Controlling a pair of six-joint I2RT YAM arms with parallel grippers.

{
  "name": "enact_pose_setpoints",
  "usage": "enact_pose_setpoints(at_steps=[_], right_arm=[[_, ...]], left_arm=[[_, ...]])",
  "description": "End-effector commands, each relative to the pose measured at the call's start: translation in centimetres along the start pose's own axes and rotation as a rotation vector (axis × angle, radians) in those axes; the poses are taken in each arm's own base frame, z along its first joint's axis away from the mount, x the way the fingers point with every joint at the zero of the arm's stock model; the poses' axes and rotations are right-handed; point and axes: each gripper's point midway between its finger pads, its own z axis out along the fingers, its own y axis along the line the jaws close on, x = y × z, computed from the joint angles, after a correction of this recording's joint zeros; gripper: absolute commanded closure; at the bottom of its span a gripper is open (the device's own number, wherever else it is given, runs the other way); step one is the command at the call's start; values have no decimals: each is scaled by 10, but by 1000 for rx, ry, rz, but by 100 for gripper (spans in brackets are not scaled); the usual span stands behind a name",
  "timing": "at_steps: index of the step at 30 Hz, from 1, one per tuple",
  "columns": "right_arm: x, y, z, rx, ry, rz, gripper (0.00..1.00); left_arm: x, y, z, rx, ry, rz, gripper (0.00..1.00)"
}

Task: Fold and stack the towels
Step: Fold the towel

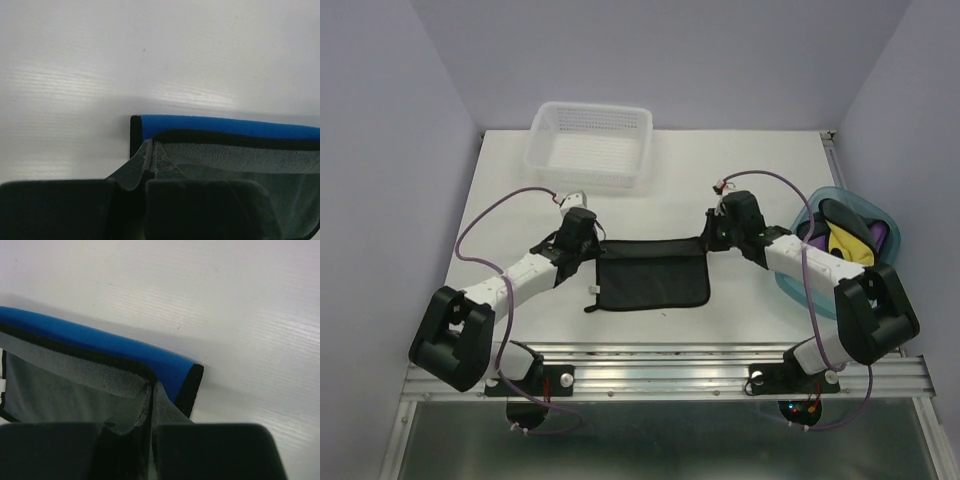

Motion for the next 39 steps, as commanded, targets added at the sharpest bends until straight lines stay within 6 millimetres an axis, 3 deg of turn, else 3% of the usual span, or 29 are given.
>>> enact_pose_setpoints(at_steps=[1,3,14,25,39], right_arm=[[2,9,-10,-38,-28,31,99],[10,8,-12,-37,-10,48,99],[36,7,-28,-47,52,77,99],[43,15,-47,-101,78,55,97],[82,5,-40,-86,160,98,94]], left_arm=[[17,-6,-6,67,17,-60,100],[30,-6,-10,81,32,-70,100],[51,-7,-26,126,47,-92,100],[48,2,-42,98,23,-110,100],[89,23,-30,16,134,-104,100]])
